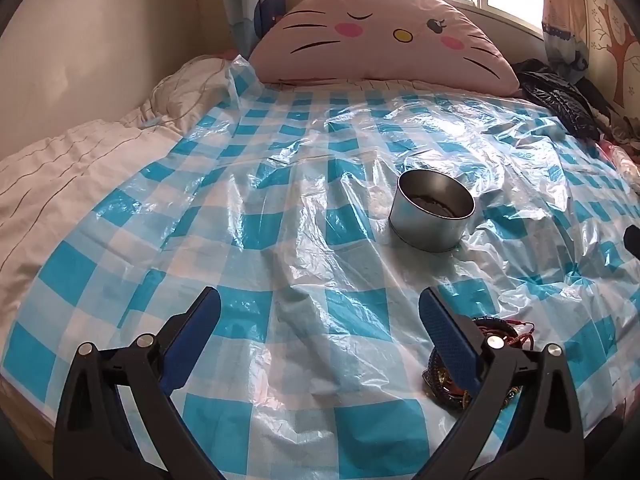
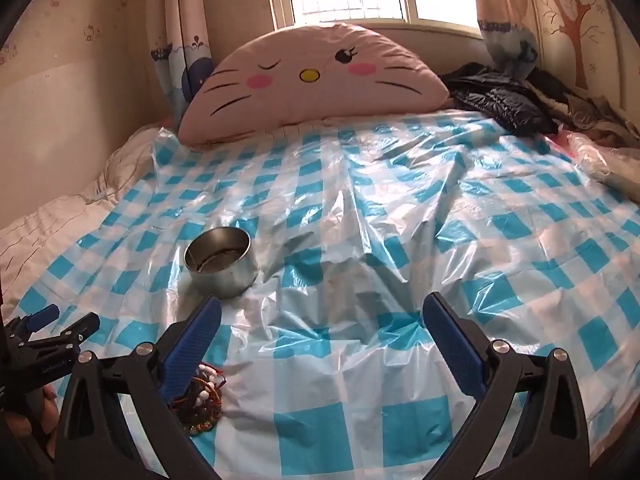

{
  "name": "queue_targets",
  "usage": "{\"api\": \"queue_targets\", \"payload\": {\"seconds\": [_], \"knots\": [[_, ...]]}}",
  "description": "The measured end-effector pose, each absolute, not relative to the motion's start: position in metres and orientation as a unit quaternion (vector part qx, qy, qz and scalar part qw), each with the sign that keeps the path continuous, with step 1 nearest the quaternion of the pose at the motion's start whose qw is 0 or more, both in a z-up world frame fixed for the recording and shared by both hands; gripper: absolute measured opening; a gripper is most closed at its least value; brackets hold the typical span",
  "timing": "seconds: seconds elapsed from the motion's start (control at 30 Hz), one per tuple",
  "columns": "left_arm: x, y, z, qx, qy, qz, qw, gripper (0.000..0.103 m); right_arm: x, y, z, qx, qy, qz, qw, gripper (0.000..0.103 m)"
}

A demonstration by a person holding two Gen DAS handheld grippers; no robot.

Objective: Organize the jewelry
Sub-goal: 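Move both grippers toward the jewelry pile beside the silver tin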

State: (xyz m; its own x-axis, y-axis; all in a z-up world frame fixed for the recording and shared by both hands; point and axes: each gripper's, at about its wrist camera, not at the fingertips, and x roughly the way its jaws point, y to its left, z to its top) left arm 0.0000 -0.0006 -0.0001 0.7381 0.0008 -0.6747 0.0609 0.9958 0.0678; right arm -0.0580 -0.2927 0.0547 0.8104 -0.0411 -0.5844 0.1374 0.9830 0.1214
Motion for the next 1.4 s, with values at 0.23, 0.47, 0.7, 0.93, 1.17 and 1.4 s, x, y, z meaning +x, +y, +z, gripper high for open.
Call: {"api": "queue_targets", "payload": {"seconds": [0.23, 0.47, 0.7, 0.93, 1.17, 1.4], "knots": [[-0.002, -0.002, -0.001, 0.045, 0.358, -0.018, 0.932, 0.095, -0.048, -0.278, 0.051, 0.061, 0.319, -0.027, 0.946, 0.097], [-0.001, -0.001, -0.002, 0.043, 0.359, -0.018, 0.932, 0.095, -0.037, -0.249, 0.044, 0.013, 0.337, 0.005, 0.941, 0.097], [-0.004, -0.004, -0.004, 0.049, 0.358, -0.012, 0.932, 0.095, -0.040, -0.245, 0.045, 0.002, 0.332, 0.006, 0.943, 0.097], [-0.010, 0.008, 0.000, 0.065, 0.357, 0.002, 0.932, 0.095, -0.042, -0.246, 0.048, 0.000, 0.327, 0.006, 0.945, 0.097], [-0.004, 0.010, -0.004, 0.023, 0.381, -0.024, 0.924, 0.095, -0.042, -0.246, 0.047, 0.005, 0.326, 0.004, 0.945, 0.097], [-0.008, 0.000, -0.001, 0.036, 0.364, -0.026, 0.930, 0.095, -0.042, -0.249, 0.048, 0.009, 0.328, 0.005, 0.945, 0.097]]}}
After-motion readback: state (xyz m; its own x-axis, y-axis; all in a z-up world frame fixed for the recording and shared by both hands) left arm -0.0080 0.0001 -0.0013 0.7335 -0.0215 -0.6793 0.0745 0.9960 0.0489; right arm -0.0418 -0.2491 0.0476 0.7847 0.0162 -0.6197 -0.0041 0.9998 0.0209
